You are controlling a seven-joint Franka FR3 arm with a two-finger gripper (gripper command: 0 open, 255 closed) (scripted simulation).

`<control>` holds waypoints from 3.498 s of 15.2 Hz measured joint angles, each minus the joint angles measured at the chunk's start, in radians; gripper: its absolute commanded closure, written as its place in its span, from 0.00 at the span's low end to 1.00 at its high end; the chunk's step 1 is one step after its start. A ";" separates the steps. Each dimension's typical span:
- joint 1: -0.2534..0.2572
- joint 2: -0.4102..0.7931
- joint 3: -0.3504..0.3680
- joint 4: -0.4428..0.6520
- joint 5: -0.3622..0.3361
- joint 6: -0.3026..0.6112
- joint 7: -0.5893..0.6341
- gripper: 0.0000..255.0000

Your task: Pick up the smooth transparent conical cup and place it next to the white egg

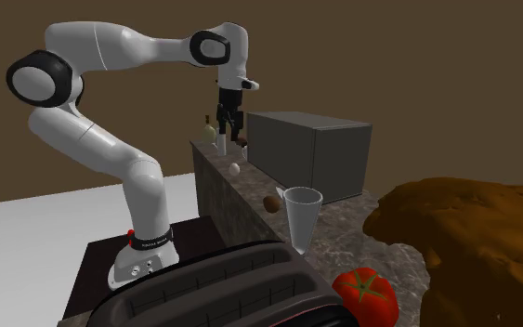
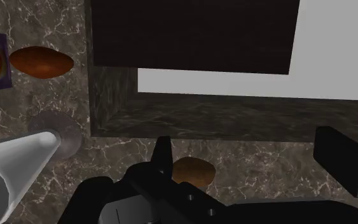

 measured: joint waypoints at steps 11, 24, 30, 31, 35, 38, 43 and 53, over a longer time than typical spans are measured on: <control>-0.050 0.130 -0.208 0.012 -0.098 0.150 -0.211 0.00; -0.054 0.496 -0.510 0.212 -0.046 0.338 -0.547 0.00; -0.069 0.741 -0.635 0.374 0.103 0.368 -0.750 0.00; -0.073 0.761 -0.641 0.383 0.118 0.373 -0.767 0.00; -0.076 0.789 -0.645 0.357 0.140 0.418 -0.789 0.00; -0.073 0.795 -0.642 0.325 0.148 0.455 -0.793 0.00; -0.073 0.797 -0.643 0.315 0.150 0.466 -0.796 0.00; -0.074 0.797 -0.643 0.315 0.150 0.466 -0.796 1.00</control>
